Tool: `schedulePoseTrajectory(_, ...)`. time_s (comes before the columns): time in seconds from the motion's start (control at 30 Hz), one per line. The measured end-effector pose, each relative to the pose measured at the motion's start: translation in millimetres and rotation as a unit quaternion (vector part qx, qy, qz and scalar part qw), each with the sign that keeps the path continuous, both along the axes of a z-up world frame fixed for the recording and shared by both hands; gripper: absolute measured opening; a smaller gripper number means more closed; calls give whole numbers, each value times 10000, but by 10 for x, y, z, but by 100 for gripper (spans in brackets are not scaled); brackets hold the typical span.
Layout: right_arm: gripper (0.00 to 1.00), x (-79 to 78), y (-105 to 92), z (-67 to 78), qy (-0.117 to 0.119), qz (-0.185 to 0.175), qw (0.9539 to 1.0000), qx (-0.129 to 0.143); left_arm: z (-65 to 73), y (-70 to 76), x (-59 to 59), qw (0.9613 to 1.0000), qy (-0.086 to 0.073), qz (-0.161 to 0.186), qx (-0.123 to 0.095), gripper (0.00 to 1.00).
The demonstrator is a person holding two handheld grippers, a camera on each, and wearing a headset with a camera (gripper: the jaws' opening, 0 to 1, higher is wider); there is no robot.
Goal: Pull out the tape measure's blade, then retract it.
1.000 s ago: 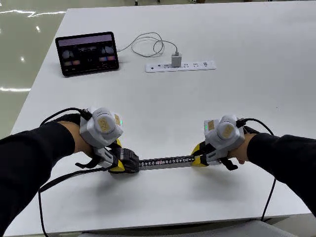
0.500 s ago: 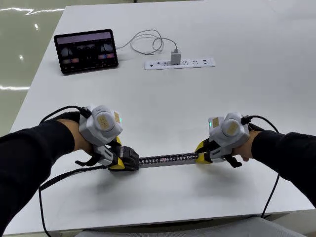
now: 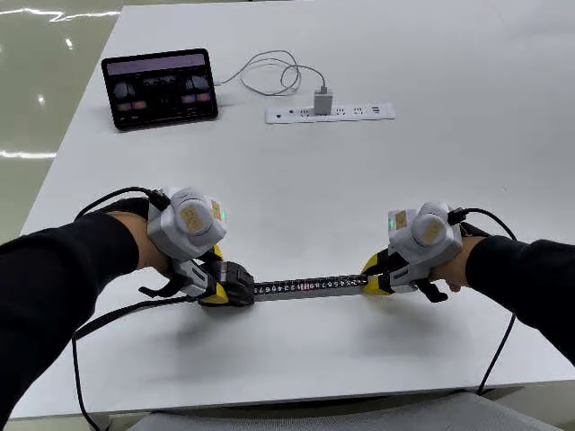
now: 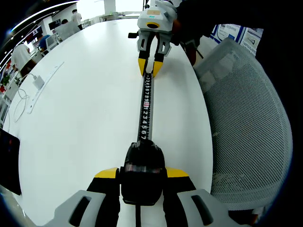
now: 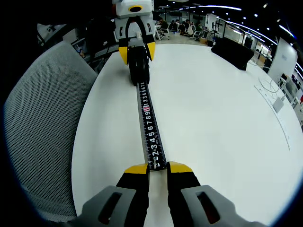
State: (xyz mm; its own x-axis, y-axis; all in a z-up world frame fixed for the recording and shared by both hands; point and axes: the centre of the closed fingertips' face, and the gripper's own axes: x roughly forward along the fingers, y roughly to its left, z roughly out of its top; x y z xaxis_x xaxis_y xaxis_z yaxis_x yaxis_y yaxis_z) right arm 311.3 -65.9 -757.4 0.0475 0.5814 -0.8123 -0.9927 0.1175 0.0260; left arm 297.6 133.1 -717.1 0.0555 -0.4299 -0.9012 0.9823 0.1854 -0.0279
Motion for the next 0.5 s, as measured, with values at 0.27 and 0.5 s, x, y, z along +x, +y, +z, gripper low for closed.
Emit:
schedulePoseTrajectory(0.27,9,7,-55,2,-22,-6,10000,-25,4,-2,0,10000,22,-10,10,31)
schedulePoseTrajectory(0.5,9,14,-94,1,-31,-7,10000,-38,9,-3,-2,10000,39,4,-8,31)
